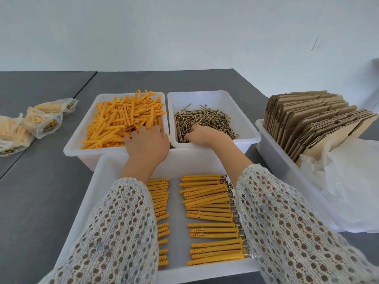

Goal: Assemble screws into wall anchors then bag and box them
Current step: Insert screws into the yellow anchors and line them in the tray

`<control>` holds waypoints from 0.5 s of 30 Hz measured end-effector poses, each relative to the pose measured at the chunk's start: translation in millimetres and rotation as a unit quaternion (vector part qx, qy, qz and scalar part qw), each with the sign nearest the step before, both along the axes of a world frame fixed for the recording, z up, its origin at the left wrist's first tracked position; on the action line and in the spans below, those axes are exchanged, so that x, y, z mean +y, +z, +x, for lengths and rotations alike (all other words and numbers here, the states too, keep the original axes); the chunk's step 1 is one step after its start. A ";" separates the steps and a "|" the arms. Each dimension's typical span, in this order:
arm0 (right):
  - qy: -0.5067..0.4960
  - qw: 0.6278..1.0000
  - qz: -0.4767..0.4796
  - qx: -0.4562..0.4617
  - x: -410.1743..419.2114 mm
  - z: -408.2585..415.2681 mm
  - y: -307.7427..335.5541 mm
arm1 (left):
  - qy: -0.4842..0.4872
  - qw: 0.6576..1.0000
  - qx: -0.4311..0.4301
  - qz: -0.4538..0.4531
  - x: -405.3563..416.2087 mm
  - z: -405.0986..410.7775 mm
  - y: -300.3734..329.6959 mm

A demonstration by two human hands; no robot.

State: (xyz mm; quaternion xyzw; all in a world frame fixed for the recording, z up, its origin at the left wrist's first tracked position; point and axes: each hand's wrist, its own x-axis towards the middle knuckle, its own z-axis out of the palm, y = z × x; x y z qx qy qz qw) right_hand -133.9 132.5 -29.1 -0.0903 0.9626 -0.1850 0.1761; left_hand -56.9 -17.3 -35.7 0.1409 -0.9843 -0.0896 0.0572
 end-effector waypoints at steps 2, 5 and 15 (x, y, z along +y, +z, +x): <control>-0.010 1.000 0.017 0.015 -0.8 1.8 0.2 | -0.003 1.000 -0.012 0.001 -1.6 -1.2 0.4; -0.021 0.999 0.029 0.030 -0.9 4.6 0.2 | -0.007 1.000 -0.013 -0.001 -3.4 -1.6 1.2; -0.068 0.985 0.024 0.159 4.2 8.1 -4.9 | -0.004 0.987 0.157 0.028 0.0 3.7 -4.9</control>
